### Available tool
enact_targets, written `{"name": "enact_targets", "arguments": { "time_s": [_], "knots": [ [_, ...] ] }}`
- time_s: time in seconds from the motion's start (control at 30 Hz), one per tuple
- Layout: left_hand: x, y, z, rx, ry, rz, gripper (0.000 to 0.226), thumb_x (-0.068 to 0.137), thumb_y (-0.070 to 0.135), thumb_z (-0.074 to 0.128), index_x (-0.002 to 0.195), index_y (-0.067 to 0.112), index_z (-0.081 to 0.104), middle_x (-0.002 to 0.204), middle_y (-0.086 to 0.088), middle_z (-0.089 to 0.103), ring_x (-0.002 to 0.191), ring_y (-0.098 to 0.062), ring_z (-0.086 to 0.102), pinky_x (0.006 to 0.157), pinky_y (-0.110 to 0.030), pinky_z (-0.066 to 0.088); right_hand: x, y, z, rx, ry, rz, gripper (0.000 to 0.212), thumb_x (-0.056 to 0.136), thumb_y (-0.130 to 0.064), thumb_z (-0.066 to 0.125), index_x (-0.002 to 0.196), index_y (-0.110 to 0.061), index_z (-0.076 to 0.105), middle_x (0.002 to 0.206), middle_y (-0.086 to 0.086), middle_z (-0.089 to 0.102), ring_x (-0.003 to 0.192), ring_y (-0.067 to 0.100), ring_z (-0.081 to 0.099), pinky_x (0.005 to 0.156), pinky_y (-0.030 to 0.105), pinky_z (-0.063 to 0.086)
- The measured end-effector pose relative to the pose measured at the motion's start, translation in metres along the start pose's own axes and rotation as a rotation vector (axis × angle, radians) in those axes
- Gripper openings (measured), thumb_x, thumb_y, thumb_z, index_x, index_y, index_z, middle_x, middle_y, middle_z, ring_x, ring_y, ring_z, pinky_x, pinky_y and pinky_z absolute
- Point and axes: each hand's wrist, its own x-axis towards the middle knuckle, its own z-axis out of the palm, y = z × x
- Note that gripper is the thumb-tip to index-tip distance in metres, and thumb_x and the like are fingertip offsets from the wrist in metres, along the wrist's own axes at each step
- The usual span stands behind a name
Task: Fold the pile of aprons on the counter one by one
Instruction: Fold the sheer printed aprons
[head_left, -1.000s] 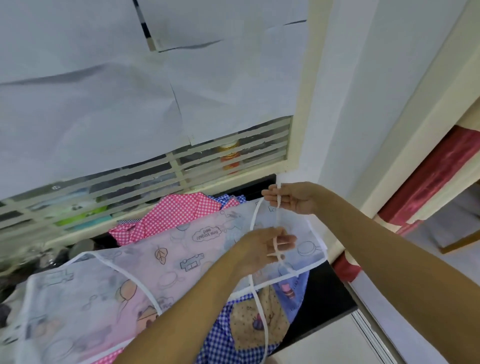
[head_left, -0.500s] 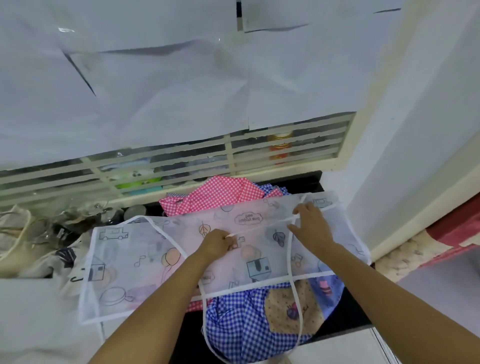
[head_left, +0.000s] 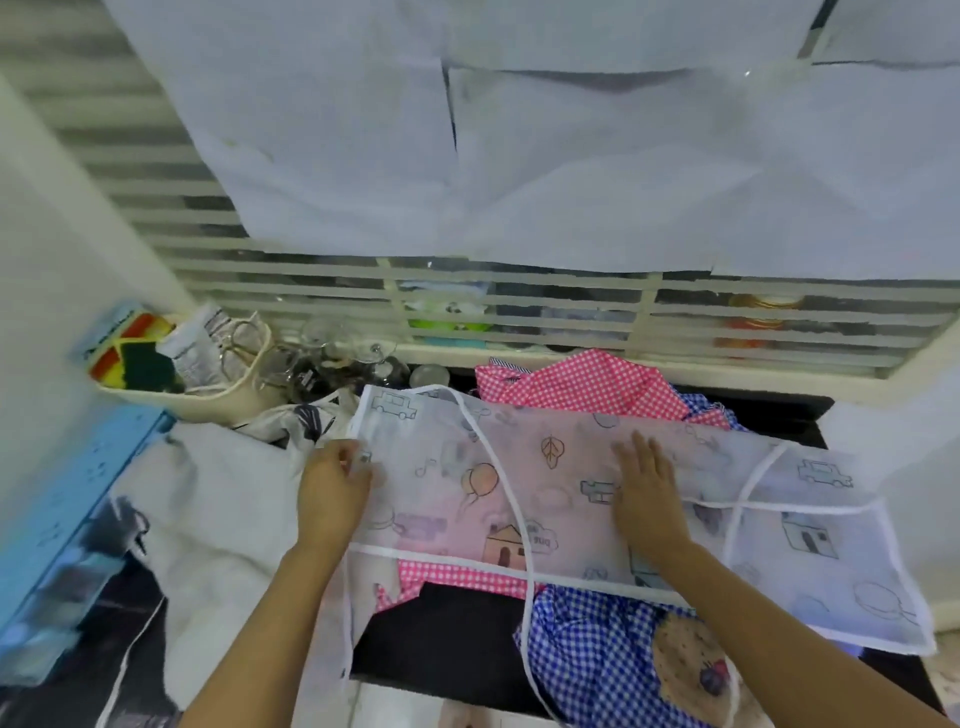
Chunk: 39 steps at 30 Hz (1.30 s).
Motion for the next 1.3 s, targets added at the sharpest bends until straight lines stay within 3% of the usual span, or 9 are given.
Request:
{"name": "enact_targets", "arguments": {
  "time_s": [0.17, 0.37, 0.57, 0.7, 0.77, 0.93, 1.07, 1.13, 1.3],
  "knots": [
    [0.013, -0.044, -0.026, -0.073, -0.001, -0.225, 0.059, 0.083, 0.022, 0.073, 0.132, 0.002, 0.047, 0.125, -0.017, 0.055, 0.117, -0.034, 0.052, 0.098, -0.041, 0.041, 0.001, -0.085, 0.013, 0.034, -0.100, -0.360, 0.052, 0.102, -0.033, 0.032, 0.151, -0.018, 0.021, 0.160, 0.004, 0.007, 0.148, 0.023, 0.001, 0.113, 0.028, -0.007],
    [0.023, -0.055, -0.007, -0.183, -0.182, -0.267, 0.043, 0.082, 0.031, 0.073, 0.114, 0.006, 0.058, 0.076, 0.001, 0.053, 0.069, -0.014, 0.052, 0.057, -0.020, 0.035, -0.006, -0.138, 0.038, 0.032, -0.297, -0.370, 0.066, 0.095, -0.042, 0.047, 0.150, -0.022, 0.017, 0.161, -0.001, -0.002, 0.148, 0.020, -0.004, 0.118, 0.037, 0.000],
    [0.020, -0.051, -0.001, -0.310, -0.017, -0.411, 0.039, 0.078, 0.021, 0.078, 0.094, -0.007, 0.056, 0.071, -0.005, 0.050, 0.059, -0.014, 0.049, 0.053, -0.020, 0.035, -0.018, -0.180, 0.037, 0.098, -0.341, -0.482, 0.091, 0.082, -0.054, 0.063, 0.151, -0.026, 0.012, 0.160, 0.003, -0.002, 0.147, 0.026, -0.002, 0.120, 0.046, 0.006],
    [0.001, -0.043, 0.000, -0.358, -0.114, -0.468, 0.028, 0.078, 0.019, 0.078, 0.090, -0.001, 0.063, 0.070, -0.004, 0.056, 0.066, -0.020, 0.056, 0.051, -0.022, 0.039, -0.031, -0.201, 0.059, -0.138, -0.391, -0.579, 0.116, 0.080, -0.042, 0.071, 0.140, -0.040, -0.028, 0.154, 0.007, -0.027, 0.139, 0.031, -0.026, 0.115, 0.050, -0.005],
    [-0.007, -0.032, -0.002, -0.394, -0.251, -0.437, 0.016, 0.081, 0.013, 0.073, 0.091, 0.004, 0.066, 0.082, -0.007, 0.064, 0.078, -0.021, 0.060, 0.056, -0.020, 0.044, -0.034, -0.205, 0.068, -0.169, -0.359, -0.557, 0.117, 0.084, -0.031, 0.070, 0.128, -0.043, -0.037, 0.146, 0.006, -0.036, 0.135, 0.030, -0.030, 0.116, 0.053, -0.004],
    [-0.018, -0.009, -0.010, -0.394, -0.520, -0.164, 0.035, 0.084, 0.007, 0.066, 0.118, 0.013, 0.062, 0.106, -0.001, 0.067, 0.094, -0.015, 0.063, 0.070, -0.013, 0.049, -0.037, -0.211, 0.063, 0.172, -0.296, -0.425, 0.110, 0.079, -0.054, 0.061, 0.142, -0.035, -0.027, 0.158, 0.008, -0.014, 0.147, 0.027, -0.005, 0.119, 0.050, 0.010],
    [-0.021, -0.003, -0.010, -0.478, -0.612, -0.121, 0.034, 0.087, 0.022, 0.067, 0.120, 0.025, 0.058, 0.107, 0.006, 0.068, 0.097, -0.012, 0.065, 0.082, -0.024, 0.054, -0.040, -0.214, 0.054, 0.318, -0.275, -0.447, 0.097, 0.079, -0.051, 0.052, 0.148, -0.024, -0.010, 0.160, 0.005, -0.008, 0.147, 0.025, 0.008, 0.117, 0.041, 0.023],
    [-0.019, -0.003, -0.010, -0.524, -0.536, -0.203, 0.021, 0.092, 0.022, 0.060, 0.112, 0.018, 0.062, 0.093, 0.002, 0.069, 0.084, -0.014, 0.066, 0.072, -0.026, 0.054, -0.041, -0.210, 0.057, 0.320, -0.263, -0.454, 0.098, 0.082, -0.037, 0.062, 0.150, -0.025, -0.007, 0.160, 0.003, -0.007, 0.147, 0.025, 0.010, 0.117, 0.039, 0.023],
    [-0.010, -0.016, -0.018, -0.324, -0.491, -0.344, 0.010, 0.091, 0.013, 0.057, 0.092, 0.005, 0.064, 0.070, -0.003, 0.056, 0.057, -0.012, 0.051, 0.044, -0.015, 0.039, -0.035, -0.189, 0.076, 0.067, -0.372, -0.457, 0.100, 0.080, -0.061, 0.051, 0.138, -0.047, -0.029, 0.160, 0.006, -0.011, 0.147, 0.029, -0.006, 0.119, 0.049, 0.008]
  ]
}}
